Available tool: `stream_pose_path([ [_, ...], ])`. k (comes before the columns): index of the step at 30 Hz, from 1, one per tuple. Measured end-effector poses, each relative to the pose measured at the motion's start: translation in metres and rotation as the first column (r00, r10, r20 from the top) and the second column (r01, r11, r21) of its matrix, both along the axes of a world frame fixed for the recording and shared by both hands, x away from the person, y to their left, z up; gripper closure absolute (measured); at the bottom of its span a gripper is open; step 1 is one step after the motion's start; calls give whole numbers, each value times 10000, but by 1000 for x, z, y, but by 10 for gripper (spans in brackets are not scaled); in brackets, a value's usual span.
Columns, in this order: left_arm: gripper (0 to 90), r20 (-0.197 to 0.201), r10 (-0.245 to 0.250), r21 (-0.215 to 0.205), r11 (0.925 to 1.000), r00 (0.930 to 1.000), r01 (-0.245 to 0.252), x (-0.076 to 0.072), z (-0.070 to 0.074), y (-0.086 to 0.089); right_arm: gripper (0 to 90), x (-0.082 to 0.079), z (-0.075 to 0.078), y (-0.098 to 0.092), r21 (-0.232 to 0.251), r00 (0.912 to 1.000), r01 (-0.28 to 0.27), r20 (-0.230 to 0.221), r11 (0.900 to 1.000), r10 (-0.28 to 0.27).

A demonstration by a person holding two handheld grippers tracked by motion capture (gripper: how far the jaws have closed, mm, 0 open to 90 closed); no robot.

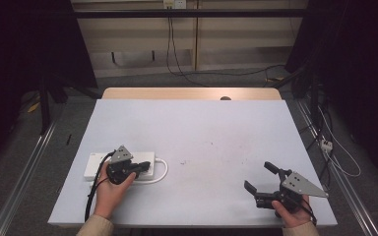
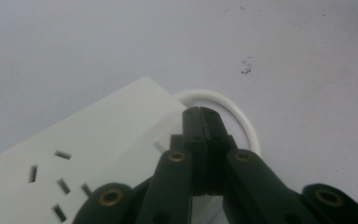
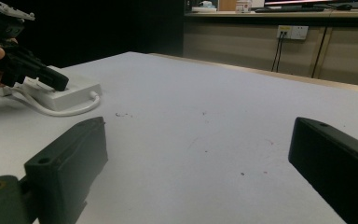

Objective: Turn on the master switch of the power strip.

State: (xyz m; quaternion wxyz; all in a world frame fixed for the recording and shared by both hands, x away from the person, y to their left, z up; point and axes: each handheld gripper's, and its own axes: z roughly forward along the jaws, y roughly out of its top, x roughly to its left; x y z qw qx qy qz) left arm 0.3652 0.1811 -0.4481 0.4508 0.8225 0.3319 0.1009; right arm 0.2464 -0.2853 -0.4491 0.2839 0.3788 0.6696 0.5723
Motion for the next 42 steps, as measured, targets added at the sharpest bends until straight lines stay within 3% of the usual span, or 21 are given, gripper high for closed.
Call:
stream_pose_path([
  [14, 900, 22, 31, 149, 9999, 10000, -31, -1, 0, -1, 40, 0, 0, 0, 10, 10000, -10, 3, 10000, 10],
  [23, 900, -239, 128, -514, 9986, 9996, -140, 1, 0, 4, 40, 0, 0, 0, 2, 10000, -17, 4, 10000, 17],
  [32, 900, -190, 161, -470, 9987, 9997, -170, 0, 0, 4, 40, 1, 0, 0, -4, 10000, -56, 0, 10000, 56],
  [42, 866, -126, 185, -853, 9962, 9997, -195, -1, 6, 6, 40, 1, 0, 0, -1, 10000, -59, -14, 10000, 59],
])
